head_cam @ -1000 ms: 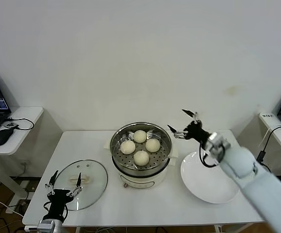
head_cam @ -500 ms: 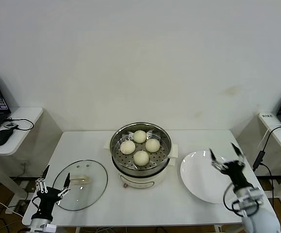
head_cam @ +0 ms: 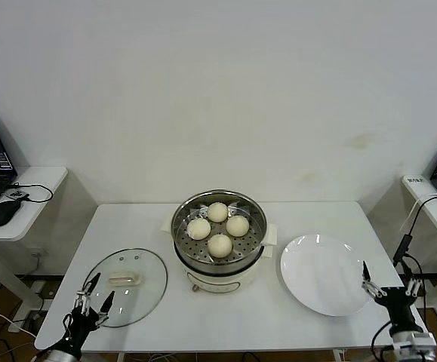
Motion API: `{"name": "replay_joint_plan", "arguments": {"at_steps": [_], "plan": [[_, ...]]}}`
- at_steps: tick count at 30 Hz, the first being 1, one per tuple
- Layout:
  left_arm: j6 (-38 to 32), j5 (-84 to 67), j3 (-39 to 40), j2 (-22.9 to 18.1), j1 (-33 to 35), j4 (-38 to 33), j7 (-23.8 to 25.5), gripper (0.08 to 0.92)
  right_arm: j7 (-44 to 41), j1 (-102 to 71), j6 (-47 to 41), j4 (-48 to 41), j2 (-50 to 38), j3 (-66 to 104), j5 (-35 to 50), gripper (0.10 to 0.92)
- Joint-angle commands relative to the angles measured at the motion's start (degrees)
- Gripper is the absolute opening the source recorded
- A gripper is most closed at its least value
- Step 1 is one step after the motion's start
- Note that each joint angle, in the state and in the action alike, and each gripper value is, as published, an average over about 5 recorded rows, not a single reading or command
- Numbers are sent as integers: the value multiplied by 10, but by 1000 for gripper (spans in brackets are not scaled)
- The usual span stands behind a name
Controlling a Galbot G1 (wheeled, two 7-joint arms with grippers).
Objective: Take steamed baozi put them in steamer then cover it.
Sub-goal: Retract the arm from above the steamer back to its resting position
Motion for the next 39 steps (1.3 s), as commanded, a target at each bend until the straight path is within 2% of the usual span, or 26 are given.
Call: {"name": "replay_joint_plan", "arguments": {"at_steps": [1,30,39], "plan": [[-7,94,6,7,-54,60,16,823,5,-28,26,-21,19,25,-35,823],[-5,109,48,1,-199,155,37,823,3,-31,28,-36,45,11,-58,823],[-1,114,58,-9,-224,181,39,823,1,-26,25,-45,43,8,-59,823]]}}
